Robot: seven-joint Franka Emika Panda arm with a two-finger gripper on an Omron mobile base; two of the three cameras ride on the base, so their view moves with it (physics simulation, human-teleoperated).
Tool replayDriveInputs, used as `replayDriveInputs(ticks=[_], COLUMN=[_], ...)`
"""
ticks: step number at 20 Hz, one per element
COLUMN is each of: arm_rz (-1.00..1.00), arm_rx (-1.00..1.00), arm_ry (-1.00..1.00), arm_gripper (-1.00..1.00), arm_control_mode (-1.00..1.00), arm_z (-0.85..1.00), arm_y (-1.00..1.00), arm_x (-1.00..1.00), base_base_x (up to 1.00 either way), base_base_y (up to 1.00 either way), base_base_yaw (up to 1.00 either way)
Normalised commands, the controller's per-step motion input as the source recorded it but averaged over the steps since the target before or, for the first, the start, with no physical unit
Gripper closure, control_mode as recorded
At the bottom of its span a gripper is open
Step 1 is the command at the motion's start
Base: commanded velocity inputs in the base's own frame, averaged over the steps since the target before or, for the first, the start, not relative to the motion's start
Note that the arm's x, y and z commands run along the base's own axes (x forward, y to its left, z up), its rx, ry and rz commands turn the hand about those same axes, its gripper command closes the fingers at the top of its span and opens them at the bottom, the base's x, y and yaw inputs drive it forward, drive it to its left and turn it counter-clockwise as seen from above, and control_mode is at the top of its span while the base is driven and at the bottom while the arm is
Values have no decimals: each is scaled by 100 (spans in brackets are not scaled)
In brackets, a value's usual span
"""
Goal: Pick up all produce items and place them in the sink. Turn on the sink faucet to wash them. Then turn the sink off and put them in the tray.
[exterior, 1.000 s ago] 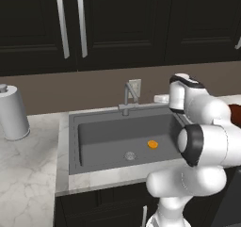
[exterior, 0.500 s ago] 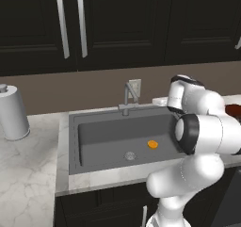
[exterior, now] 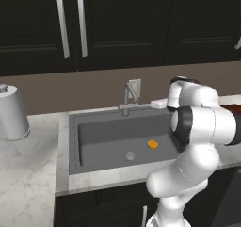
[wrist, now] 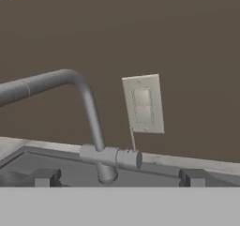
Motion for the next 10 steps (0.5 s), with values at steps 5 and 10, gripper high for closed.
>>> replayDriveInputs(ticks=[5,10], arm_rz=[7,0], arm_rx=[0,0], arm_ry=[0,0], arm_gripper=[-100,-100], arm_control_mode=[-100,-100], arm_z=[-8,0], arm_y=[2,1], arm_x=[3,3], base_base_x=[0,0], base_base_y=[0,0], base_base_yaw=[0,0])
